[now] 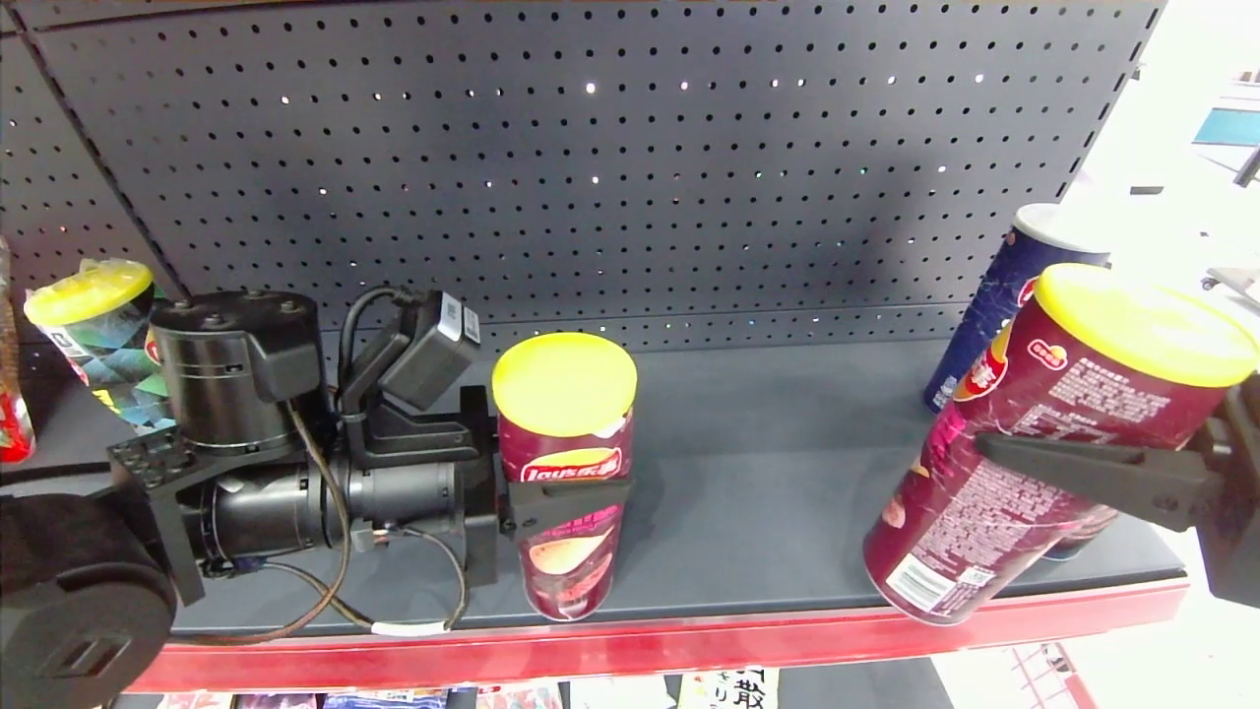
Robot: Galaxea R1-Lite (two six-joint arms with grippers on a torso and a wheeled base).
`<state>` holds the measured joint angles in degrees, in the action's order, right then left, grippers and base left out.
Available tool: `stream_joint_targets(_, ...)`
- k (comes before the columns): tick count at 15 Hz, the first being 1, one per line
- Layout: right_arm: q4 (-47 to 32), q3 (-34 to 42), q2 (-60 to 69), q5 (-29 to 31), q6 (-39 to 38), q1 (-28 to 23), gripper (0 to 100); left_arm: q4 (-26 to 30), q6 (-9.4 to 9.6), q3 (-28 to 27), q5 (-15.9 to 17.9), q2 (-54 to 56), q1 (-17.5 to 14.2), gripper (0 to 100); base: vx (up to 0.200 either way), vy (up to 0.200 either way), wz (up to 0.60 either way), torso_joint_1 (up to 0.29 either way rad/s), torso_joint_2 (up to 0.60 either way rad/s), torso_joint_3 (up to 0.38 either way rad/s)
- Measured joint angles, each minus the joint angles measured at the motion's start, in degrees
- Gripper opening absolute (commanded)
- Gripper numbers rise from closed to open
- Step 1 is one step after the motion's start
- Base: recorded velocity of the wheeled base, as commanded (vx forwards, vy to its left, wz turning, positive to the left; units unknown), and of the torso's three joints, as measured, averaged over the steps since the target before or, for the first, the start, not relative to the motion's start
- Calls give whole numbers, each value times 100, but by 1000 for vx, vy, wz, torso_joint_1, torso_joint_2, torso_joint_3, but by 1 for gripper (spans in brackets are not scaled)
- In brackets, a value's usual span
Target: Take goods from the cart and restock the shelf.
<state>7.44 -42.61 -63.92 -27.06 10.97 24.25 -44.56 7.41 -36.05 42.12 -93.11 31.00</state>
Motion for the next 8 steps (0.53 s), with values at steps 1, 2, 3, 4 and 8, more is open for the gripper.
stream_joint_targets(1,9,-4,0,0,0,0,0,9,-20,79,-16,48,-2,0,0,0,0,0,0,0)
stream_joint_targets(2,4,-4,0,0,0,-2,0,28,-35,144,-27,107,-13,0,0,0,0,0,0,0)
stream_joint_targets(3,2,-4,0,0,0,-5,0,39,-46,199,-29,161,-24,0,0,0,0,0,0,0)
stream_joint_targets(4,2,-4,0,2,0,-2,0,44,-50,245,-18,205,-30,0,0,0,0,0,0,0)
stream_joint_targets(8,2,-24,-46,-6,5,6,0,71,-35,341,33,321,-16,0,0,0,0,0,0,0)
